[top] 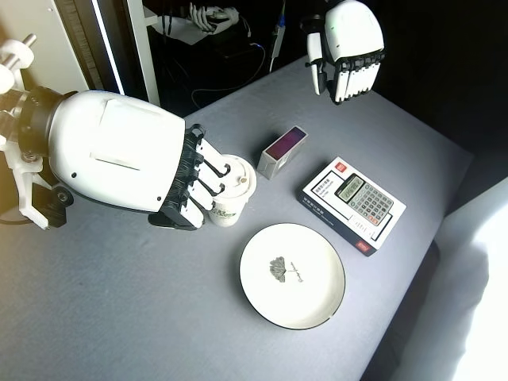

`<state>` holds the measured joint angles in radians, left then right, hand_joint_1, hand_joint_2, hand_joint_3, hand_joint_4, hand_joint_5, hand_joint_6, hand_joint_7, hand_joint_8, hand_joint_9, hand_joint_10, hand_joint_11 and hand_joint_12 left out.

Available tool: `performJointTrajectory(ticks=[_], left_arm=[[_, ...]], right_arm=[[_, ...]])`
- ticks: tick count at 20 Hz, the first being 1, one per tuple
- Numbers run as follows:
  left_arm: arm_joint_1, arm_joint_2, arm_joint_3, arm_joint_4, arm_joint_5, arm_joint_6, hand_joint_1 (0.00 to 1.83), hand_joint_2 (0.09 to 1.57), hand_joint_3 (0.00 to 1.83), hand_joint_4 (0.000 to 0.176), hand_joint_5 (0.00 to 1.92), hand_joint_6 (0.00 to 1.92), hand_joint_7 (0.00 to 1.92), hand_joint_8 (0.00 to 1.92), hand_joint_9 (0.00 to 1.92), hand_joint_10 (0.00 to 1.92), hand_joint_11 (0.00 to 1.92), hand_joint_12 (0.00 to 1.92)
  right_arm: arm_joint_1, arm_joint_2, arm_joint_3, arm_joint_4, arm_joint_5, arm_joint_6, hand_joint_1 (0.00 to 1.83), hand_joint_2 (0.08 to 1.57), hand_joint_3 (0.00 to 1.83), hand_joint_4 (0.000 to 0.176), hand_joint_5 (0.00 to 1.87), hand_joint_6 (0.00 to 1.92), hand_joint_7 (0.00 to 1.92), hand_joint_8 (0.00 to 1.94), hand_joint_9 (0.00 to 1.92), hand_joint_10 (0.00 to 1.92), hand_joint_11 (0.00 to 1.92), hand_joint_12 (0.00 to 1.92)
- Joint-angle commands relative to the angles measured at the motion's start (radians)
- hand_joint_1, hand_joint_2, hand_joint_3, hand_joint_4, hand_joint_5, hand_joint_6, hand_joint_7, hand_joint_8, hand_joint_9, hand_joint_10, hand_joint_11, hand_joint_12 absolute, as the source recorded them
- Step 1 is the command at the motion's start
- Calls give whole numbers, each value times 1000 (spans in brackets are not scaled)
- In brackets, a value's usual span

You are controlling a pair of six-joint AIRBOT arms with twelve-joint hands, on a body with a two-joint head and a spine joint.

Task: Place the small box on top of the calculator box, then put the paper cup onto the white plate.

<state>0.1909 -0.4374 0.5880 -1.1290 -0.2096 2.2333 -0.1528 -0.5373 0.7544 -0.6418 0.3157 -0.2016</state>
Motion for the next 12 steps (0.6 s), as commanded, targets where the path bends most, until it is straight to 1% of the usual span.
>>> performJointTrajectory(ticks=[1,2,4,5,6,8,9,10,12], left_arm=[[-14,11,4,26,-48,6,0,1294,16,0,128,2,128,6,105,7,0,230],[-13,11,4,28,-47,8,0,1296,8,0,137,4,138,6,118,6,0,265],[-13,11,6,28,-41,11,0,1300,7,0,136,2,136,3,113,2,0,278],[-13,11,7,28,-41,11,0,1301,7,0,128,0,130,0,108,0,0,280],[-15,11,8,30,-41,11,0,1302,3,0,148,3,155,5,133,5,0,346],[-21,11,6,43,-38,11,0,1300,1,0,165,5,173,6,153,8,0,372],[-22,11,5,46,-35,11,0,1290,0,0,149,4,153,7,132,6,0,295],[-22,11,5,47,-33,11,0,1284,0,0,150,3,156,7,138,7,0,303],[-22,11,6,48,-33,11,267,1184,0,0,160,3,188,4,183,7,0,442]], right_arm=[[7,12,0,24,89,8,29,1326,7,0,246,7,258,3,230,28,0,607],[7,12,0,24,89,8,66,1319,1,0,267,8,276,5,248,22,0,648],[7,13,0,24,89,8,64,1319,0,0,287,6,290,4,261,12,0,652],[7,13,0,24,89,8,40,1326,2,0,268,1,268,0,246,4,0,627],[7,13,0,24,89,8,34,1328,2,0,281,7,275,5,248,4,0,620],[7,13,0,24,89,8,6,1328,1,0,302,9,297,7,266,8,0,643],[7,13,0,24,89,8,19,1327,0,0,299,5,296,5,265,6,0,646],[7,13,0,23,89,7,15,1335,3,0,288,1,287,1,251,3,0,613],[7,13,0,11,89,7,3,1337,2,0,268,1,275,0,247,1,0,605]])
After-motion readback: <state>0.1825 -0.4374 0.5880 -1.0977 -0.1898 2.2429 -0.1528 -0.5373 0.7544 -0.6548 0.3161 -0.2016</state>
